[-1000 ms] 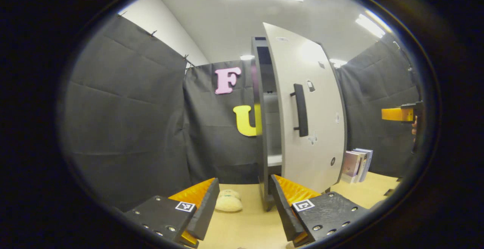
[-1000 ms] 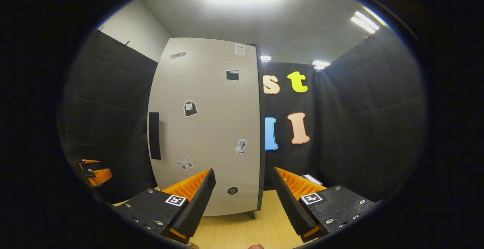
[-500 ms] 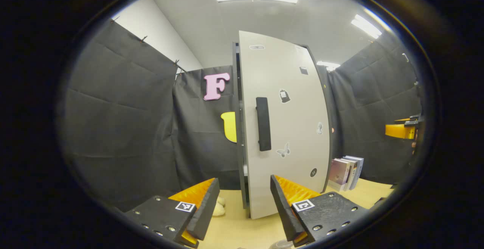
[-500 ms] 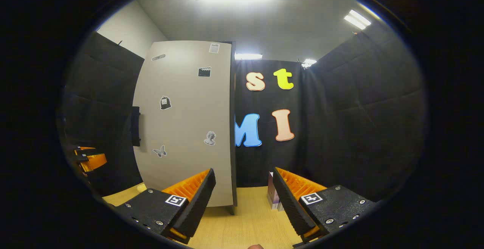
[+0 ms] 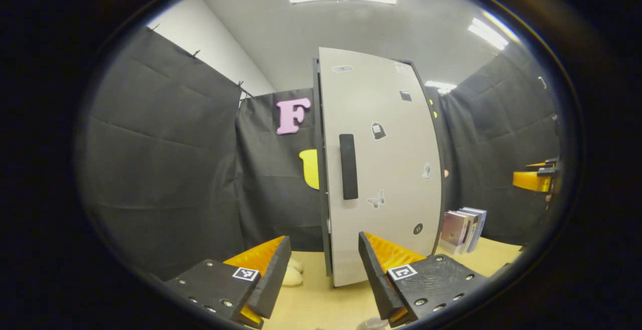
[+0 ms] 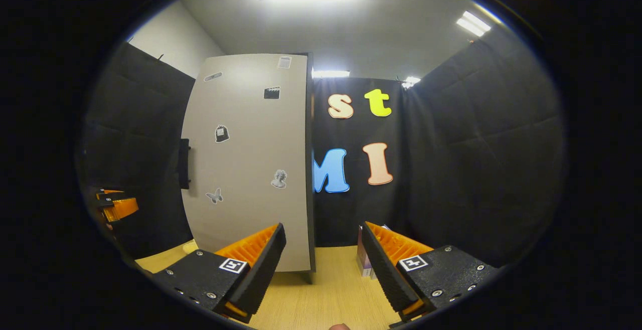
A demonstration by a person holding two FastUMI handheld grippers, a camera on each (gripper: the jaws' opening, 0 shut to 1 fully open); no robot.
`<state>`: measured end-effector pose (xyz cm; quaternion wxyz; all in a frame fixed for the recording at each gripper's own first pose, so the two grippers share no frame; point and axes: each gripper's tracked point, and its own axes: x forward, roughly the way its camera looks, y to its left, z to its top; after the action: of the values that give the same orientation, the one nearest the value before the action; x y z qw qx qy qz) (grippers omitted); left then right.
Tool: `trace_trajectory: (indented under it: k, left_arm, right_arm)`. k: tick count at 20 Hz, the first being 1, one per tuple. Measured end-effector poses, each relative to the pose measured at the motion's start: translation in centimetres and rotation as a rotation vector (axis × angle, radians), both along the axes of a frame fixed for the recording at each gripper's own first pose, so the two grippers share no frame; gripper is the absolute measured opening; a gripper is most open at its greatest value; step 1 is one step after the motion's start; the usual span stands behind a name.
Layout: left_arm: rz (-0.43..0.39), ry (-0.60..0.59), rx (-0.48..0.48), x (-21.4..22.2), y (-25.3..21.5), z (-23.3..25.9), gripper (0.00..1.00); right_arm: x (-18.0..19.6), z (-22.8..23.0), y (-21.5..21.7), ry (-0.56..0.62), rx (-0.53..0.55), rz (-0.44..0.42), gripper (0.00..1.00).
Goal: Open the cabinet door with the right hand, grasp the bottle in the cabinet with the left hand and place it on the coaster, then close the cabinet door with the right hand.
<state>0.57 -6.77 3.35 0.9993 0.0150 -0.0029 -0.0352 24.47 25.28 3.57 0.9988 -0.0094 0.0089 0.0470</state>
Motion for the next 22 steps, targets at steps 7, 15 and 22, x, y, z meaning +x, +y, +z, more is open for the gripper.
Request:
trace_trajectory:
  k: [7,15,22]
  left_arm:
    - [0.005,-0.021,0.009,-0.40,0.52,1.00,0.77]
    - [-0.004,-0.026,-0.004,-0.39,0.77,0.89,0.77]
    - [-0.021,-0.026,0.004,-0.24,0.00,0.90,0.77]
  right_arm:
    - [0.27,0.30,0.85,0.003,0.059,0.003,0.94]
    - [-0.15,0.35,0.60,-0.005,0.043,-0.017,0.94]
    - [-0.58,0.42,-0.10,-0.014,0.040,-0.038,0.94]
